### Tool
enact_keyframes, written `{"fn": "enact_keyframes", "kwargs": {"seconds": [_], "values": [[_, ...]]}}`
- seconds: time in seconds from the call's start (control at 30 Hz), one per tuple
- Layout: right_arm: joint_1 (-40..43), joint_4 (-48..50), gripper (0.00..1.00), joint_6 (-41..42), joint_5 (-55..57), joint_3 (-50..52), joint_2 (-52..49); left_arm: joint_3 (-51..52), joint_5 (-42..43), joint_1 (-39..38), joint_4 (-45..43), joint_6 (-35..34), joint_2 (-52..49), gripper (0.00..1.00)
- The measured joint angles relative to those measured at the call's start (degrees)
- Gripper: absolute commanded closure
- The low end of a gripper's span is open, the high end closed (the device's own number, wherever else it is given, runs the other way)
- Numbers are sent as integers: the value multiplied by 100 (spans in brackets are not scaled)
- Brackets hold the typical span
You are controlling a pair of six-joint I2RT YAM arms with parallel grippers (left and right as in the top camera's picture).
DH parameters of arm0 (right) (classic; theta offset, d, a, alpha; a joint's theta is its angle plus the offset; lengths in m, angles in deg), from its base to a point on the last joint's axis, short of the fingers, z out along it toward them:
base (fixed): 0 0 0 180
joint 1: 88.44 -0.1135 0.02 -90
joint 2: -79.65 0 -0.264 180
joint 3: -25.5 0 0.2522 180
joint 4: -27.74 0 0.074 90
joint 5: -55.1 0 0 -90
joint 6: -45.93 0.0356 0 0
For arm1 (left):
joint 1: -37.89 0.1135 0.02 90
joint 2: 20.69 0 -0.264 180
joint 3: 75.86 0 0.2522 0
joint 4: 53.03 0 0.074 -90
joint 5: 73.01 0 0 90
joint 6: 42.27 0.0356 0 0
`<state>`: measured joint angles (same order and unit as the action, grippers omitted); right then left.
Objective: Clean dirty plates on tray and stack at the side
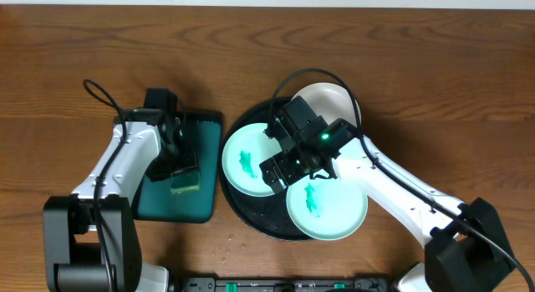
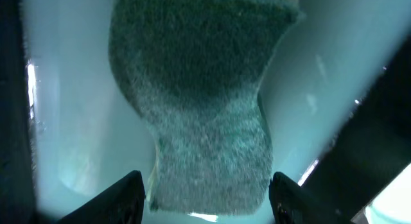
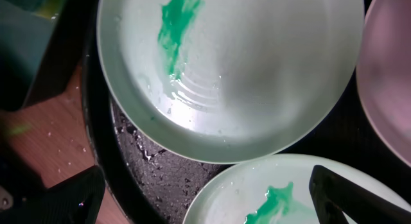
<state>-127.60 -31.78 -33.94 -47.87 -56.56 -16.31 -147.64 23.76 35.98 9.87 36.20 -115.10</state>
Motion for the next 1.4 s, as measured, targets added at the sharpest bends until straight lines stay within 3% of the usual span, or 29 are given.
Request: {"fn": "enact_keyframes", "kwargs": {"seconds": [0.33,0.53,0.6,0.63,1.07,1.4], "values": [[9,44,1,125,2,35,-20,109,-2,0,-562,-24,-98,45],[9,39,1,142,-15,35,-20,109,-96,0,-745,-129,-516,74],[9,39,1,142,-26,35,-20,107,-136,0,-765,-219,-577,89],[9,39,1,142,-26,35,-20,105,-164,0,-763,-205,-586,92],[9,50,1,142,-28,35,-20,105,-256,26,-597,-330,-376,93],[9,68,1,144,-28,35,-20,107,-240,24,-85,-319,1720,93]]}}
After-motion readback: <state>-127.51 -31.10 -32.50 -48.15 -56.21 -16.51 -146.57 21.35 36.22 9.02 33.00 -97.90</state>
